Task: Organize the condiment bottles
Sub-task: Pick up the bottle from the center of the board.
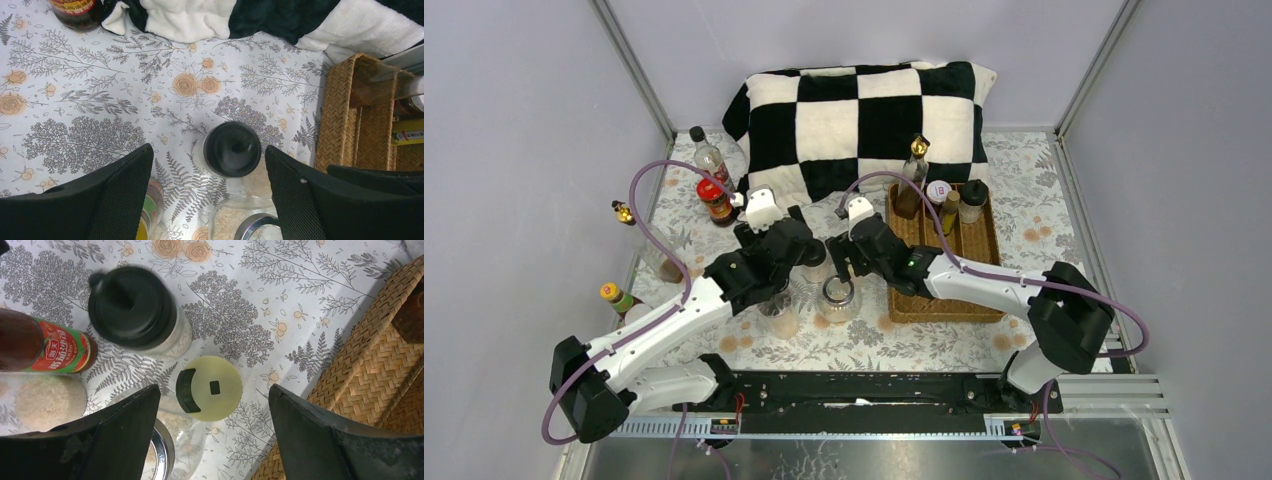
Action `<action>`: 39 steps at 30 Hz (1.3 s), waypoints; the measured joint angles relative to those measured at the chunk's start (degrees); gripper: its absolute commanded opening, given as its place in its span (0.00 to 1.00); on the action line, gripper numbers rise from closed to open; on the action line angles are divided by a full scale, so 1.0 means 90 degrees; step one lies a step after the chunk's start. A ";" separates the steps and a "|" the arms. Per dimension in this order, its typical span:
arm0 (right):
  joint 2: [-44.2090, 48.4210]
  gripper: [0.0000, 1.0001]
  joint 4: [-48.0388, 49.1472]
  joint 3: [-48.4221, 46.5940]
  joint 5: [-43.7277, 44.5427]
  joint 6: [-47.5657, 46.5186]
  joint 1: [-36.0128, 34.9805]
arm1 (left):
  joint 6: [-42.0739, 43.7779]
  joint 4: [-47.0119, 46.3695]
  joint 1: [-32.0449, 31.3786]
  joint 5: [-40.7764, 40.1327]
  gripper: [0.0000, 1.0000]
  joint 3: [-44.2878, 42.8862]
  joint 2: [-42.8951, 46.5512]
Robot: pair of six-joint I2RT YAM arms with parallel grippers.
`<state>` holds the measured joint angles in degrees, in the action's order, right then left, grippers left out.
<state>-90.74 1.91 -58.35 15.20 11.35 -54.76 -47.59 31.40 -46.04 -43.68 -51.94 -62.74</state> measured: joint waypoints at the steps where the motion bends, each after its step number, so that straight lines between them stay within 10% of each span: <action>1: 0.0024 0.87 0.0017 0.0034 -0.0027 -0.0010 0.0000 | 0.0000 -0.0017 0.0002 0.0005 0.87 0.0000 -0.0005; 12: -0.0291 0.83 0.0019 -0.0117 -0.0131 -0.0102 -0.0005 | 0.0002 -0.0066 0.0039 0.0078 0.87 0.0005 -0.0002; 26: -0.1294 0.49 0.0012 -0.0617 0.0403 -0.0121 -0.0012 | 0.0097 -0.0138 0.0095 0.0095 0.87 0.0138 0.0138; 39: 0.0741 0.50 -0.0996 -0.0889 0.1379 -0.0296 -0.0012 | 0.0153 -0.0255 0.0170 0.0168 0.87 0.0262 0.0180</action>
<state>-84.07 -7.05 -66.35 27.62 8.69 -54.87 -46.22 29.10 -44.51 -42.17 -49.58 -61.12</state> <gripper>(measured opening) 0.584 0.864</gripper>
